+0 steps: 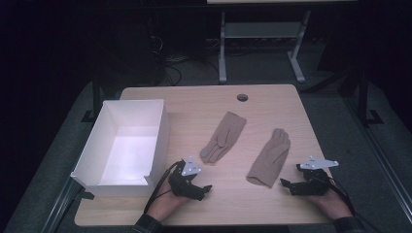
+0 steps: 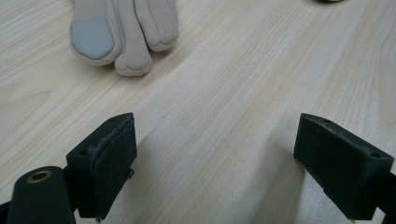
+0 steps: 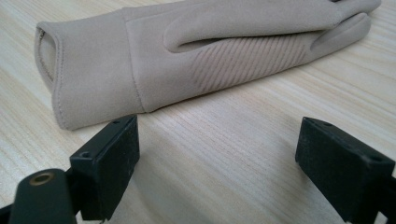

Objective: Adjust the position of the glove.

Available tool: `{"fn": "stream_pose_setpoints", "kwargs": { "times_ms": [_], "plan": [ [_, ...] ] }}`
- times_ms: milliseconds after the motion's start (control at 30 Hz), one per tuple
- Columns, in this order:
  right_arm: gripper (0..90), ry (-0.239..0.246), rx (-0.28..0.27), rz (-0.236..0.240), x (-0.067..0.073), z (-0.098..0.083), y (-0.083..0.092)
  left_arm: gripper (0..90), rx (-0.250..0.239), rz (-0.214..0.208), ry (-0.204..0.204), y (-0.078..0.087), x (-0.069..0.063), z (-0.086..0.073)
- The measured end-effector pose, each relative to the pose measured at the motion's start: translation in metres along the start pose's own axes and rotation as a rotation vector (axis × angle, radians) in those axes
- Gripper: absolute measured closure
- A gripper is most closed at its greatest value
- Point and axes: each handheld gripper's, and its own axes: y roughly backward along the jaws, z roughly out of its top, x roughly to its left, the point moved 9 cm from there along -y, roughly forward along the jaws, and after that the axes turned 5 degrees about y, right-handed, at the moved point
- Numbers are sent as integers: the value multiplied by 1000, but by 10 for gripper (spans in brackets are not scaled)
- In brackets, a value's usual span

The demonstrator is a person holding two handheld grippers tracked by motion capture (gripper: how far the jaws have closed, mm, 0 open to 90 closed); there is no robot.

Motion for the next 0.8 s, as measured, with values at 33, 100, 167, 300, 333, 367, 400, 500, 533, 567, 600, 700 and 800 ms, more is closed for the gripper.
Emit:
{"fn": "stream_pose_setpoints", "kwargs": {
  "times_ms": [33, 100, 167, 300, 333, 367, 400, 500, 533, 567, 600, 700, 800],
  "plan": [
    [132, 1, 0, 0, 0, 0, 0, 125, 0, 0, 0, 0, 0, 0],
    [132, 0, 0, 1, 0, 0, 0, 125, 0, 0, 2, 0, 0, 0],
    [132, 0, 0, 1, 0, 0, 0, 125, 0, -2, -1, 0, 0, 0],
    [140, 11, 15, 6, -1, 1, 0, 125, -1, -5, -2, 0, 0, 0],
    [147, 8, 24, 8, -1, 1, 0, 125, 0, -5, -2, 1, 0, -1],
    [147, 8, 24, 8, -1, 1, 0, 125, 0, -5, -2, 1, 0, -1],
    [163, 11, 33, 10, -1, 2, 0, 125, 0, -3, -3, 1, 0, -1],
    [254, 11, 40, 20, -4, 4, 1, 125, -3, -3, 1, 1, 0, -1],
    [275, 6, 45, 25, -4, 6, 2, 125, -2, -2, 0, 1, 0, -1],
    [300, -1, 44, 28, -4, 7, 3, 125, -4, -2, 0, 1, 0, -1],
    [330, 3, 36, 25, -5, 10, 3, 125, -5, -2, 1, 1, 0, -1],
    [438, -10, 26, 47, -4, 15, 5, 125, -5, -2, 1, 1, 0, -1],
    [601, 4, 7, 75, -4, 25, 4, 125, -12, -4, 11, 1, -1, -1]
  ]
}}
